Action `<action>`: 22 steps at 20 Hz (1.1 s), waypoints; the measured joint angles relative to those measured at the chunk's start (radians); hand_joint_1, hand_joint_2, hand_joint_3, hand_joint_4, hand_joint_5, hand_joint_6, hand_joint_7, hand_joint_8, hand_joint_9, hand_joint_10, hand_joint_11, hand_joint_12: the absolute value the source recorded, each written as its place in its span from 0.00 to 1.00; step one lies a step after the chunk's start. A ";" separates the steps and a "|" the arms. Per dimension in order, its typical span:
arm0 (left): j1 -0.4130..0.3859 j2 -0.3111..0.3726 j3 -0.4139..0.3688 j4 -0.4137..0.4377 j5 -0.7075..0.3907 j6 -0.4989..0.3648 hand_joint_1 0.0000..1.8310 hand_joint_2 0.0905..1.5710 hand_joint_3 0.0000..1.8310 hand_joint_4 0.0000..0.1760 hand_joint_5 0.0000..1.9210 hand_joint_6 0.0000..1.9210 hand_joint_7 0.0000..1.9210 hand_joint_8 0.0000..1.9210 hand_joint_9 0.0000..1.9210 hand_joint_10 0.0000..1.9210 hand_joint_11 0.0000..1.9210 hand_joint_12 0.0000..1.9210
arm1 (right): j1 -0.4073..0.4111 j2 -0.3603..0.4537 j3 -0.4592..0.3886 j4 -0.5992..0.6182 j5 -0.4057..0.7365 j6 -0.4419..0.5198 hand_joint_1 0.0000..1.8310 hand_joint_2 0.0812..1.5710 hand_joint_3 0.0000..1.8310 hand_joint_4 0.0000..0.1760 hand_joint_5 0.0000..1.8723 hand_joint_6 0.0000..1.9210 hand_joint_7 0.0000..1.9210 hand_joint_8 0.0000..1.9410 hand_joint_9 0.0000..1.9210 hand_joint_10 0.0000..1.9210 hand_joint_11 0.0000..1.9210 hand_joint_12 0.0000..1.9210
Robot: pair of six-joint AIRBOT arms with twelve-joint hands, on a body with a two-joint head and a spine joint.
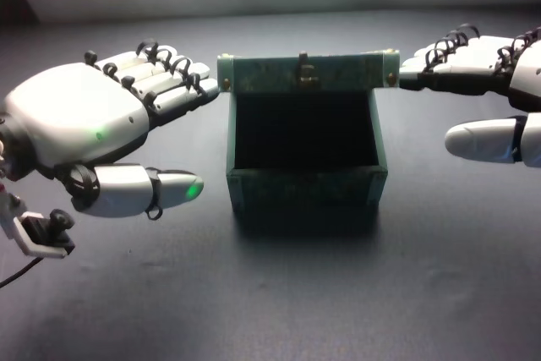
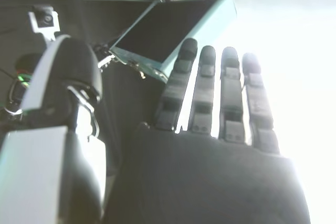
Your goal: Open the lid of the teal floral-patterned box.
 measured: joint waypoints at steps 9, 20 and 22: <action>-0.048 -0.039 0.038 -0.090 -0.015 0.081 0.00 0.75 0.00 0.00 0.02 0.00 0.00 0.00 0.00 0.00 0.00 0.00 | 0.033 -0.061 0.060 0.075 -0.005 -0.019 0.00 0.83 0.00 0.00 0.10 0.00 0.08 0.00 0.07 0.01 0.04 0.08; -0.095 -0.100 0.113 -0.202 0.006 0.149 0.00 0.85 0.01 0.00 0.02 0.00 0.02 0.00 0.01 0.00 0.00 0.00 | 0.087 -0.116 0.122 0.093 -0.037 -0.024 0.00 0.80 0.00 0.03 0.10 0.00 0.06 0.00 0.02 0.00 0.00 0.04; -0.095 -0.100 0.113 -0.206 0.005 0.152 0.00 0.86 0.01 0.00 0.03 0.00 0.02 0.00 0.00 0.00 0.00 0.00 | 0.090 -0.121 0.133 0.094 -0.044 -0.024 0.00 0.82 0.00 0.00 0.10 0.00 0.06 0.00 0.02 0.00 0.00 0.03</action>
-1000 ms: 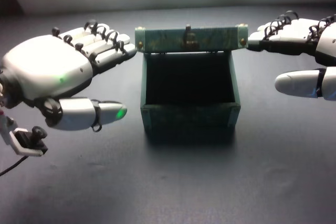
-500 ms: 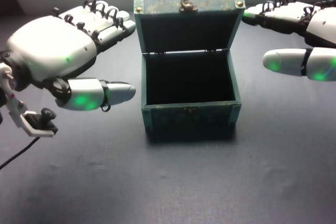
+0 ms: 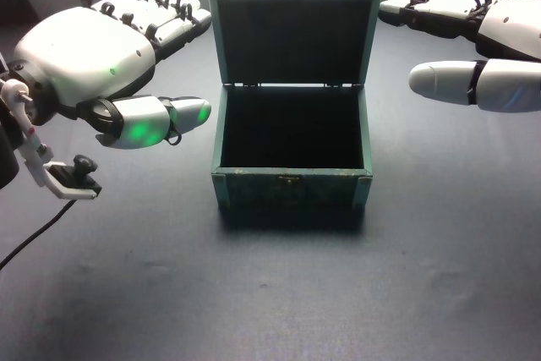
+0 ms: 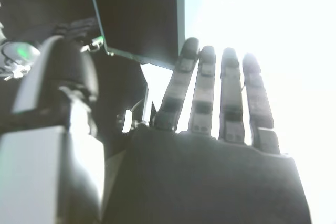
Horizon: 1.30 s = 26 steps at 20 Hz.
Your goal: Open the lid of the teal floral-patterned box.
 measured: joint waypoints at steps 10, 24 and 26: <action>0.041 0.055 -0.045 -0.061 -0.063 0.089 0.00 0.81 0.00 0.00 0.03 0.00 0.02 0.00 0.02 0.00 0.01 0.00 | 0.004 0.003 0.011 -0.002 -0.018 0.002 0.00 0.83 0.00 0.00 0.12 0.00 0.09 0.00 0.06 0.00 0.03 0.07; 0.353 0.228 -0.259 -0.145 -0.686 -0.052 0.00 0.85 0.00 0.00 0.04 0.00 0.02 0.00 0.00 0.00 0.00 0.00 | -0.194 0.180 -0.229 0.303 0.436 -0.119 0.00 0.87 0.00 0.00 0.11 0.01 0.07 0.01 0.02 0.01 0.01 0.01; 0.397 0.228 -0.259 -0.144 -0.784 -0.126 0.05 0.83 0.00 0.24 0.05 0.00 0.01 0.00 0.00 0.00 0.00 0.00 | -0.210 0.179 -0.243 0.319 0.527 -0.119 0.00 0.83 0.00 0.08 0.12 0.00 0.08 0.00 0.05 0.00 0.05 0.03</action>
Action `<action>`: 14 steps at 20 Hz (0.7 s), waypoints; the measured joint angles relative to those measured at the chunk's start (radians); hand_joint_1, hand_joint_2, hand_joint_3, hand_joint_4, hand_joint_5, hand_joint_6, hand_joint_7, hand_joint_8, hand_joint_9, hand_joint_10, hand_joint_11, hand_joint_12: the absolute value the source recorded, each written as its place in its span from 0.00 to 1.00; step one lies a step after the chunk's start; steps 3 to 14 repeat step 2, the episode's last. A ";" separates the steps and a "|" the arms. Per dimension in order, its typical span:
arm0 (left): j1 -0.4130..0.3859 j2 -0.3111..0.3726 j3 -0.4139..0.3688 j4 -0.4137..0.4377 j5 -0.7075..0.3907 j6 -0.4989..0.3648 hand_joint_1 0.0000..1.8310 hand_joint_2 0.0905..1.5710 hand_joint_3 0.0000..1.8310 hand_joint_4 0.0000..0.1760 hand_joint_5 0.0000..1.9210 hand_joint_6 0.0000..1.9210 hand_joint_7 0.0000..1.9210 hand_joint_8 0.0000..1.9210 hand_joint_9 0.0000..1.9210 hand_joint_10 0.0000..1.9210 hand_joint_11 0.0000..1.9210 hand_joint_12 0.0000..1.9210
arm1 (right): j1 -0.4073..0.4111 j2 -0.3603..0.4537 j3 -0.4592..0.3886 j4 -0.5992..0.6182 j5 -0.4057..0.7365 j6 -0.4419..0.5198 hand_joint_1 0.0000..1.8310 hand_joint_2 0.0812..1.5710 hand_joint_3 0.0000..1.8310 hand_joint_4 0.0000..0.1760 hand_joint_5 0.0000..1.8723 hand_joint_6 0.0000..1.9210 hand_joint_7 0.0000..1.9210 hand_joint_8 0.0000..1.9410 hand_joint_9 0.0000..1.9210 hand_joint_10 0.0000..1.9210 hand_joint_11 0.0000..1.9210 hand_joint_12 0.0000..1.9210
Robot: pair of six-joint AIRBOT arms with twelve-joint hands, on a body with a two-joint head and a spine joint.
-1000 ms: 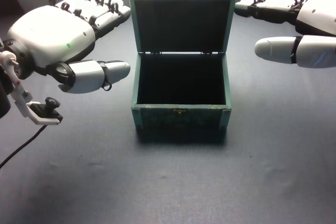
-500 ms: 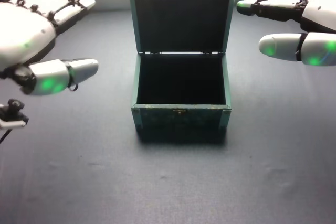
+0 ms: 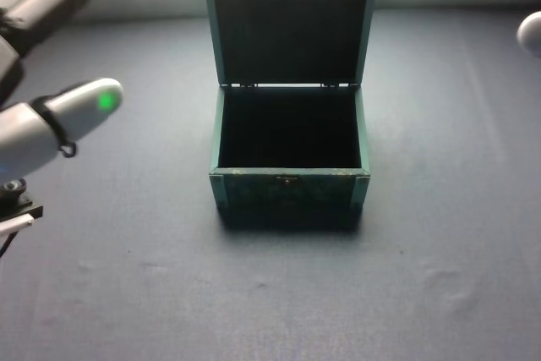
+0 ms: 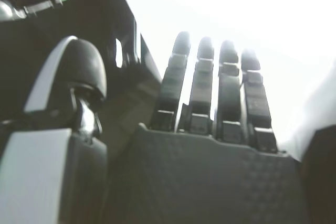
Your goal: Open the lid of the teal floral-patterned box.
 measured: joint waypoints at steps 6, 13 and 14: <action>0.031 -0.003 0.008 0.002 -0.093 -0.069 0.05 0.85 0.00 0.07 0.03 0.00 0.00 0.00 0.00 0.00 0.00 0.00 | -0.011 0.000 -0.027 -0.017 0.074 0.000 0.00 0.82 0.01 0.11 0.12 0.00 0.07 0.00 0.04 0.00 0.03 0.03; 0.031 -0.003 0.008 0.002 -0.093 -0.069 0.05 0.85 0.00 0.07 0.03 0.00 0.00 0.00 0.00 0.00 0.00 0.00 | -0.011 0.000 -0.027 -0.017 0.074 0.000 0.00 0.82 0.01 0.11 0.12 0.00 0.07 0.00 0.04 0.00 0.03 0.03; 0.031 -0.003 0.008 0.002 -0.093 -0.069 0.05 0.85 0.00 0.07 0.03 0.00 0.00 0.00 0.00 0.00 0.00 0.00 | -0.011 0.000 -0.027 -0.017 0.074 0.000 0.00 0.82 0.01 0.11 0.12 0.00 0.07 0.00 0.04 0.00 0.03 0.03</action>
